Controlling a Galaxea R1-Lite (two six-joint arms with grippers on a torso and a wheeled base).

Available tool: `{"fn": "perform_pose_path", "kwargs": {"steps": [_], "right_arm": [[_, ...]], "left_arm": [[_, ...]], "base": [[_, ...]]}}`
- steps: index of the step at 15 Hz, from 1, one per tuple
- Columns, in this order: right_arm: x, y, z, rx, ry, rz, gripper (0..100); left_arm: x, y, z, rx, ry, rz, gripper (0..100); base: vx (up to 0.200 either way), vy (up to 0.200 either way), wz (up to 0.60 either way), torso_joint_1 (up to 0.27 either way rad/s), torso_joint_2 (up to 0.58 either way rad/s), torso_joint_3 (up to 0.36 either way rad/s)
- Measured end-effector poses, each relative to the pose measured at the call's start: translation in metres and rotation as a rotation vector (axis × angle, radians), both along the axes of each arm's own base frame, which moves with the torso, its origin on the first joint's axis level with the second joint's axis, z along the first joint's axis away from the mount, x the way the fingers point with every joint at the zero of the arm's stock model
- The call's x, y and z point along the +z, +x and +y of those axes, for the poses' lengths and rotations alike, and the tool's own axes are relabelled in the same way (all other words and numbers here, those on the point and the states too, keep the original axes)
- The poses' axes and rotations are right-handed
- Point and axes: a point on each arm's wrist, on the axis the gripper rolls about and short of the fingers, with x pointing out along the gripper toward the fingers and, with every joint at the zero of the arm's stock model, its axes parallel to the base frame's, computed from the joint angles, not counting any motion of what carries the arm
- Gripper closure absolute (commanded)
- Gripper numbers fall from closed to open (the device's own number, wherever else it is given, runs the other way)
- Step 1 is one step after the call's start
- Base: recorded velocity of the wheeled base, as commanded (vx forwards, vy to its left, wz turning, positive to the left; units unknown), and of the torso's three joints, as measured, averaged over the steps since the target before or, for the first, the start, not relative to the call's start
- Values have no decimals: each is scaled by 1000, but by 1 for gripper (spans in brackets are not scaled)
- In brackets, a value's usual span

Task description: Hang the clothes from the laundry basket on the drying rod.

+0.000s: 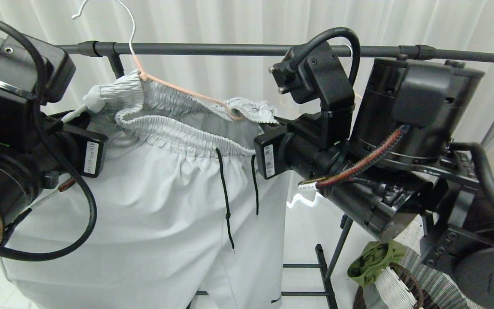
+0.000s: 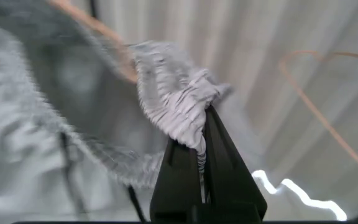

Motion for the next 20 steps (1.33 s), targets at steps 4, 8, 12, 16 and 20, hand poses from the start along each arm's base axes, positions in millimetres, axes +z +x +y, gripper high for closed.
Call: {"fn": "perform_pose_path", "kwargs": {"steps": [4, 8, 12, 16, 20], "right_arm": [[-7, -23, 16, 85, -15, 9, 100], [-20, -29, 24, 109, -35, 29, 100], [-33, -31, 15, 104, -61, 69, 0], [-45, -42, -17, 97, -114, 94, 0], [-36, -36, -51, 48, -100, 78, 0]], "left_arm": [[2, 3, -2, -1, -20, -15, 100], [4, 4, -4, -7, -33, -32, 100], [12, 4, -3, -7, -47, -55, 100], [11, 4, -6, -117, -44, -54, 100], [3, 0, -9, -366, -13, -36, 100]], "base": [[0, 0, 0, 0, 0, 0], [0, 0, 0, 0, 0, 0], [0, 0, 0, 0, 0, 0], [0, 0, 0, 0, 0, 0], [0, 0, 0, 0, 0, 0]]}}
